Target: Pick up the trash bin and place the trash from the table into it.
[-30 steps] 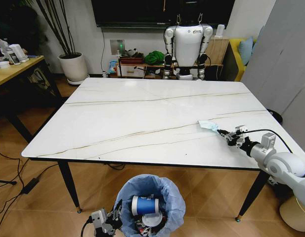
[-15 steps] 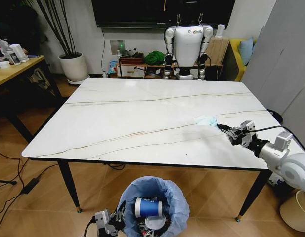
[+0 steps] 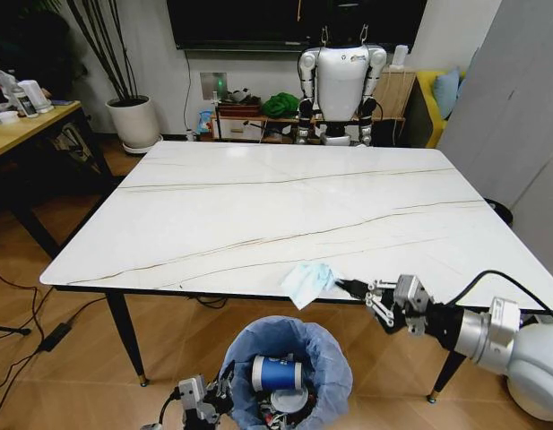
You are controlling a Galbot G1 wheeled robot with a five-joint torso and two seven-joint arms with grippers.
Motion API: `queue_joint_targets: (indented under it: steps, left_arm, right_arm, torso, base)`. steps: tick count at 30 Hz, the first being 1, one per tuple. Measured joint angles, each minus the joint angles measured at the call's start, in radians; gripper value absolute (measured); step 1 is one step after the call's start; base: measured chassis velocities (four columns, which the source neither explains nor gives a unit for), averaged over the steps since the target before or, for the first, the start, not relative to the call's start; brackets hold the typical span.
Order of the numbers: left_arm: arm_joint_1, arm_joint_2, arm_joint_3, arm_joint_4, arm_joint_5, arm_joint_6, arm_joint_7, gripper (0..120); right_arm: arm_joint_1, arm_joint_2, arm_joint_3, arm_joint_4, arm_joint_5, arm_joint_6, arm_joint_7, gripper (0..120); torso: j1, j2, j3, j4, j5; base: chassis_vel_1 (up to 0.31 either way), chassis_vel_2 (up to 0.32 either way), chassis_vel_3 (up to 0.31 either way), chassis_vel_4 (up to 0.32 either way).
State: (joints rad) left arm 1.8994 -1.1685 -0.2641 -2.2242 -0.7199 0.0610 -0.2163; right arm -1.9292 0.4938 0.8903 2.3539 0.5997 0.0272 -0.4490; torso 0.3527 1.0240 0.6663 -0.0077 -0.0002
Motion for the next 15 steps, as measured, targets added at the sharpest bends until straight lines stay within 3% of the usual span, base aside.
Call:
queue_joint_targets:
  steps: [3, 15]
  left_arm:
    - [-0.016, 0.019, 0.006, -0.007, -0.023, 0.005, -0.008, 0]
    - [-0.034, 0.025, 0.023, -0.007, -0.037, 0.01, -0.02, 0]
  right_arm:
    - [-0.109, 0.053, 0.037, 0.003, -0.101, 0.05, -0.06, 0]
    - [-0.176, 0.178, 0.019, -0.006, -0.257, 0.107, -0.113, 0]
  torso:
    - [0.0, 0.0, 0.0, 0.0001, 0.0002]
    - [0.0, 0.0, 0.0, 0.0004, 0.0002]
  base:
    - [0.0, 0.0, 0.0, 0.0]
    - [0.0, 0.0, 0.0, 0.0]
